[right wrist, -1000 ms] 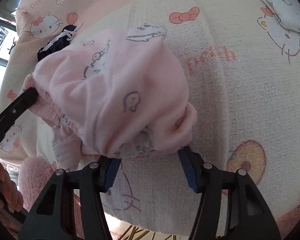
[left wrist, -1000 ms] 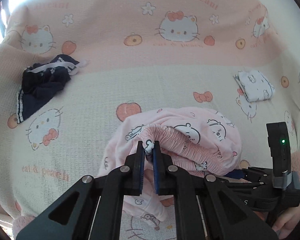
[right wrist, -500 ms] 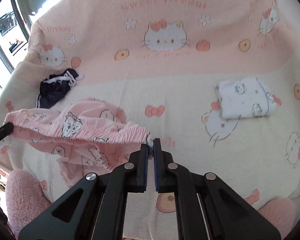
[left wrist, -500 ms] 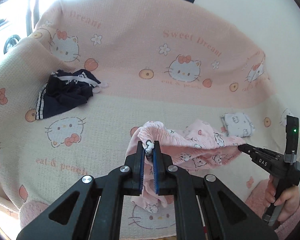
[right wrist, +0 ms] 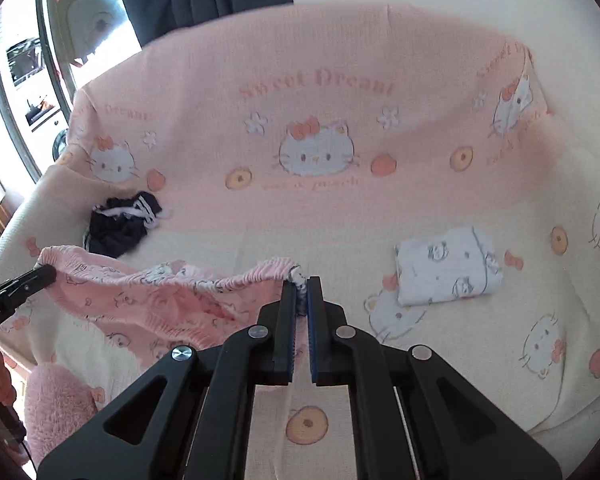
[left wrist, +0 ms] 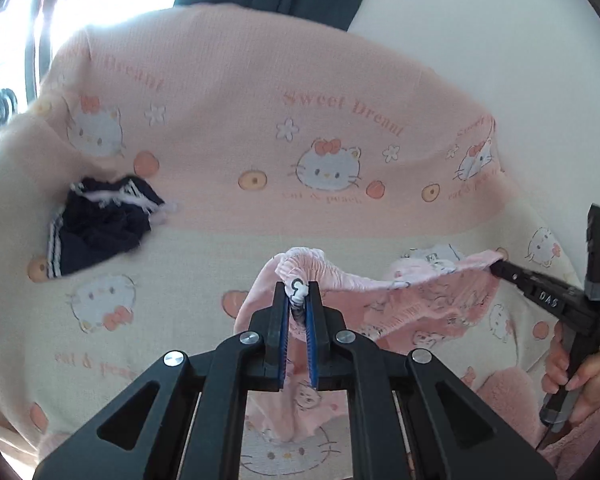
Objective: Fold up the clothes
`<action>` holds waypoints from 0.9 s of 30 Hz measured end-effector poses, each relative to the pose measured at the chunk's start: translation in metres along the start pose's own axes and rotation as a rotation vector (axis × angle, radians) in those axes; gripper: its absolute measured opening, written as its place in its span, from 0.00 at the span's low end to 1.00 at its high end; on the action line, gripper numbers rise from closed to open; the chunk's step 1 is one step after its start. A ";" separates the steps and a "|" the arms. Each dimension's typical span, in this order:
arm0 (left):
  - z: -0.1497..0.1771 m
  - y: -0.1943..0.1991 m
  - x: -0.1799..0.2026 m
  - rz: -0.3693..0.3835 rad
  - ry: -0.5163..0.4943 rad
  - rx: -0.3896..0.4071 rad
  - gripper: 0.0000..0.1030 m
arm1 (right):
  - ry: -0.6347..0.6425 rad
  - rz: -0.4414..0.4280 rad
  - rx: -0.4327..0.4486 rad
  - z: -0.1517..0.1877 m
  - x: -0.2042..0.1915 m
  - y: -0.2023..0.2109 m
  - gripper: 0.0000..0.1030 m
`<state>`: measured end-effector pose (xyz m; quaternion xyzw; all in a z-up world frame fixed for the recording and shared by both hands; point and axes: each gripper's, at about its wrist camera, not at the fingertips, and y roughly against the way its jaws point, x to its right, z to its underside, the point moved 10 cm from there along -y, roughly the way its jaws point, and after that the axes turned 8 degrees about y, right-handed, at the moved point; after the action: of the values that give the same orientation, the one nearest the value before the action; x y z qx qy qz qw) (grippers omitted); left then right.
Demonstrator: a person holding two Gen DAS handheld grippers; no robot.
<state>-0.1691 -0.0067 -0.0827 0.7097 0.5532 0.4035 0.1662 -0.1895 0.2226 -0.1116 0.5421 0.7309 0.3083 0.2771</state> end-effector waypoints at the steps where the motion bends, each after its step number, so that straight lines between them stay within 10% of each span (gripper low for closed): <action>1: -0.010 -0.003 0.000 -0.007 -0.005 0.006 0.08 | -0.034 -0.036 0.000 -0.005 0.002 -0.003 0.03; 7: -0.117 0.076 0.054 0.019 -0.151 0.252 0.08 | 0.062 -0.028 0.252 -0.111 -0.014 0.078 0.03; 13: -0.127 0.158 0.078 0.051 -0.237 0.410 0.08 | 0.057 -0.068 0.468 -0.139 -0.022 0.173 0.05; 16: -0.081 0.134 0.059 0.048 -0.210 0.293 0.08 | 0.048 -0.072 0.387 -0.097 -0.020 0.154 0.05; 23: 0.108 -0.034 -0.023 -0.096 -0.086 -0.285 0.08 | 0.020 -0.038 -0.263 0.113 -0.006 -0.035 0.05; 27: 0.192 -0.086 -0.052 -0.150 -0.034 -0.528 0.09 | 0.039 -0.024 -0.450 0.185 -0.001 -0.076 0.05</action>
<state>-0.0827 0.0148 -0.2807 0.6055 0.4769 0.5082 0.3842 -0.0997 0.2328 -0.2899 0.4522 0.6552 0.4705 0.3806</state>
